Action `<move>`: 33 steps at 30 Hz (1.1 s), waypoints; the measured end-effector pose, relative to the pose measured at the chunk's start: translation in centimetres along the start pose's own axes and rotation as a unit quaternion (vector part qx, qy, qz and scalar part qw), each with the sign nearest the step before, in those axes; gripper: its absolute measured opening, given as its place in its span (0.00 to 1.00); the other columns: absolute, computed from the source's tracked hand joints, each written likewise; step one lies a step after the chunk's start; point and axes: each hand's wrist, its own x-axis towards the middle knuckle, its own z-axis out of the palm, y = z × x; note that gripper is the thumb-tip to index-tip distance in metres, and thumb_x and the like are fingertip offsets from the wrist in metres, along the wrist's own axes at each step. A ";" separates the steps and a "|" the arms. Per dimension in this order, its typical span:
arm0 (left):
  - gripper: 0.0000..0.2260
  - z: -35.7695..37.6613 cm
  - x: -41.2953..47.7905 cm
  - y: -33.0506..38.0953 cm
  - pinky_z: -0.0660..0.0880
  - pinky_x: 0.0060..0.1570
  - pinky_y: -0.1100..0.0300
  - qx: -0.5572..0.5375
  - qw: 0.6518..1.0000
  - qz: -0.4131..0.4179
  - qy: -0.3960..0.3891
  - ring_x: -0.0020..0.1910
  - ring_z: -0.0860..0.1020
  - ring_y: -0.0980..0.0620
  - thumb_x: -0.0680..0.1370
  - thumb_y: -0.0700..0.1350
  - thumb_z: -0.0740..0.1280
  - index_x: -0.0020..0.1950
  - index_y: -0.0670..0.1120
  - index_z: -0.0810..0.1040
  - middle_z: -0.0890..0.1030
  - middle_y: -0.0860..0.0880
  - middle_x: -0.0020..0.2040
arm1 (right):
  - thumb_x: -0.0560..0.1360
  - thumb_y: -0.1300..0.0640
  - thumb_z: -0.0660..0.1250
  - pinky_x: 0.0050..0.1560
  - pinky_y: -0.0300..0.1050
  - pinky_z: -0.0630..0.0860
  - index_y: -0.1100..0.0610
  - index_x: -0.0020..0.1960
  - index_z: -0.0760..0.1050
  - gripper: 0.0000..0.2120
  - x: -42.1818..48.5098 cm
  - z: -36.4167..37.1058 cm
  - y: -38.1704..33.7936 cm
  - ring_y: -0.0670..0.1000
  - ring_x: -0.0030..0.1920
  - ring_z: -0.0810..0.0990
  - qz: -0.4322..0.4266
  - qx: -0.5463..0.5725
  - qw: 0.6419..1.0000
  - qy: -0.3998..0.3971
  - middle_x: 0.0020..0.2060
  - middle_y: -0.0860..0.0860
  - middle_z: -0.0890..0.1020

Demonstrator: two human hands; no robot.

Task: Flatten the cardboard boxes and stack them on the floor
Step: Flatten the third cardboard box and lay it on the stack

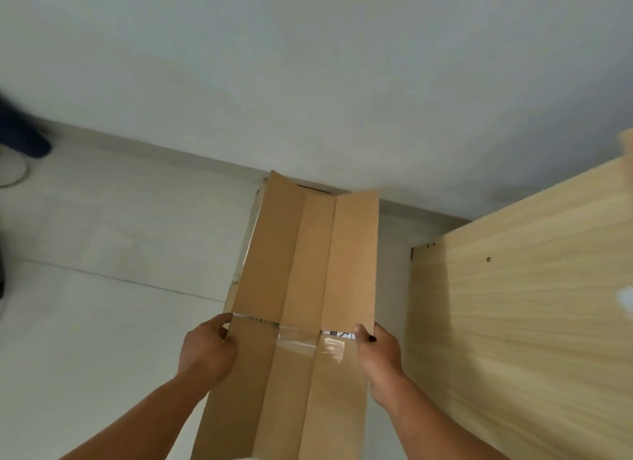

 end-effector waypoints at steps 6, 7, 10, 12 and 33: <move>0.16 5.9 11.3 -2.9 0.81 0.43 0.55 0.027 0.998 0.060 0.006 0.40 0.80 0.51 0.79 0.41 0.65 0.65 0.51 0.78 0.81 0.52 0.41 | 0.79 0.54 0.66 0.36 0.44 0.69 0.65 0.45 0.77 0.14 11.4 6.0 2.9 0.53 0.35 0.73 -0.022 0.023 0.999 0.006 0.35 0.54 0.78; 0.15 6.5 12.9 -3.2 0.80 0.43 0.55 0.038 0.997 0.068 0.007 0.41 0.80 0.51 0.78 0.41 0.65 0.65 0.51 0.78 0.81 0.52 0.42 | 0.78 0.55 0.67 0.38 0.44 0.72 0.63 0.45 0.78 0.11 13.0 6.6 3.0 0.53 0.36 0.76 -0.026 0.023 0.999 0.002 0.37 0.54 0.80; 0.15 7.5 17.0 -4.4 0.80 0.46 0.55 0.081 0.994 0.069 -0.011 0.45 0.80 0.51 0.76 0.40 0.64 0.62 0.49 0.79 0.82 0.51 0.46 | 0.76 0.57 0.68 0.49 0.50 0.81 0.57 0.47 0.82 0.05 16.9 8.0 3.6 0.54 0.43 0.83 -0.012 0.014 1.000 -0.024 0.43 0.53 0.85; 0.13 7.7 18.7 -5.1 0.80 0.49 0.54 0.109 0.991 0.072 -0.036 0.46 0.79 0.51 0.74 0.39 0.63 0.57 0.48 0.79 0.82 0.51 0.47 | 0.75 0.56 0.68 0.50 0.51 0.82 0.57 0.48 0.82 0.06 18.5 8.3 3.9 0.55 0.45 0.83 -0.005 -0.018 0.999 -0.043 0.45 0.53 0.85; 0.53 8.5 20.9 -3.9 0.72 0.64 0.48 0.161 0.969 0.155 -0.101 0.66 0.73 0.39 0.74 0.49 0.73 0.77 0.51 0.29 0.69 0.37 0.70 | 0.75 0.54 0.70 0.67 0.46 0.69 0.55 0.78 0.31 0.51 16.7 8.5 0.1 0.57 0.71 0.68 -0.146 -0.289 0.943 -0.077 0.74 0.56 0.65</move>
